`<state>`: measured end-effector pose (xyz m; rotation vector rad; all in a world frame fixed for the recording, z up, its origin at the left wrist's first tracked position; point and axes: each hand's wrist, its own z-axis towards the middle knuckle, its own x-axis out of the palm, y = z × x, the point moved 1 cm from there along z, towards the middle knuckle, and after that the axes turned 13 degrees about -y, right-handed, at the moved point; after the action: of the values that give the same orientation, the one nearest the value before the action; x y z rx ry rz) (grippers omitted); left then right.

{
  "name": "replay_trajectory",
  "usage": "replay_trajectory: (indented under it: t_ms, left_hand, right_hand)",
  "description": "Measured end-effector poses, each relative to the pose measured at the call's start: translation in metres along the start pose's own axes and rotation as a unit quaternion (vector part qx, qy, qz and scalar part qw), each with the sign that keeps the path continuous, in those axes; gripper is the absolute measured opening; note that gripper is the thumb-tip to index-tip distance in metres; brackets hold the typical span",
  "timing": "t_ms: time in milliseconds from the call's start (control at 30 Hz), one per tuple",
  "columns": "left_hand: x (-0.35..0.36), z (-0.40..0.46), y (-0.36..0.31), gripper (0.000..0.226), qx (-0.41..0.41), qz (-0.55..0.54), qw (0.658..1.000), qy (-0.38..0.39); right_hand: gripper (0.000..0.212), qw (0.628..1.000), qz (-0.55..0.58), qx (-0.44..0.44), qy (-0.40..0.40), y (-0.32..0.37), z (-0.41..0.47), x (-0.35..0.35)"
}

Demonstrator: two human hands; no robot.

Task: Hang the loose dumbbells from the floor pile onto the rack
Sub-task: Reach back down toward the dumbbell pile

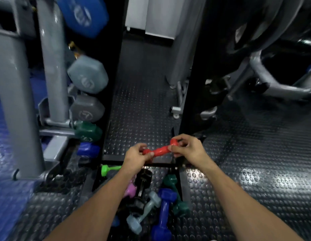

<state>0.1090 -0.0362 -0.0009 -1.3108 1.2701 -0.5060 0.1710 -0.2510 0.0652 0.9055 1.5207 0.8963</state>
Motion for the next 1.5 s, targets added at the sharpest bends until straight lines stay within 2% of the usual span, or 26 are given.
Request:
replay_trajectory:
  t_ms: [100,233,400,533,700,933,1100,1233,1367,1500]
  left_hand:
    - [-0.018,-0.01,-0.042,0.039,-0.005,-0.035,0.999,0.034]
    - [-0.05,-0.027,-0.115,0.034,0.056,-0.065,0.995,0.042]
    - [-0.089,-0.06,-0.217,0.061,0.173,-0.091,0.981,0.018]
    - [-0.111,-0.09,-0.298,0.051,0.272,-0.117,0.955,-0.008]
    - [-0.122,-0.12,-0.385,0.047,0.317,-0.197,0.926,-0.058]
    - [-0.133,-0.143,-0.482,0.047,0.364,-0.232,0.896,-0.101]
    - [-0.136,-0.146,-0.535,0.034,0.374,-0.233,0.888,-0.131]
    - [-0.132,-0.139,-0.566,0.03,0.394,-0.211,0.874,-0.192]
    - [-0.131,-0.123,-0.58,0.028,0.382,-0.195,0.874,-0.229]
    - [-0.136,-0.113,-0.588,0.026,0.383,-0.173,0.869,-0.262]
  right_hand:
    - [0.031,0.999,0.026,-0.024,-0.016,0.039,-0.013,-0.019]
    - [0.041,0.993,0.07,-0.061,-0.078,0.108,-0.026,-0.054]
    - [0.033,0.967,0.14,-0.132,-0.169,0.2,-0.036,-0.109]
    - [0.023,0.937,0.19,-0.194,-0.219,0.28,-0.046,-0.157]
    - [0.023,0.907,0.191,-0.28,-0.252,0.348,-0.057,-0.197]
    - [0.018,0.868,0.175,-0.315,-0.342,0.439,-0.038,-0.242]
    - [0.02,0.874,0.174,-0.313,-0.328,0.503,-0.014,-0.257]
    - [0.015,0.893,0.126,-0.305,-0.305,0.535,0.015,-0.257]
    - [0.013,0.905,0.072,-0.286,-0.306,0.549,0.037,-0.254]
    - [0.015,0.905,0.084,-0.283,-0.305,0.552,0.049,-0.248]
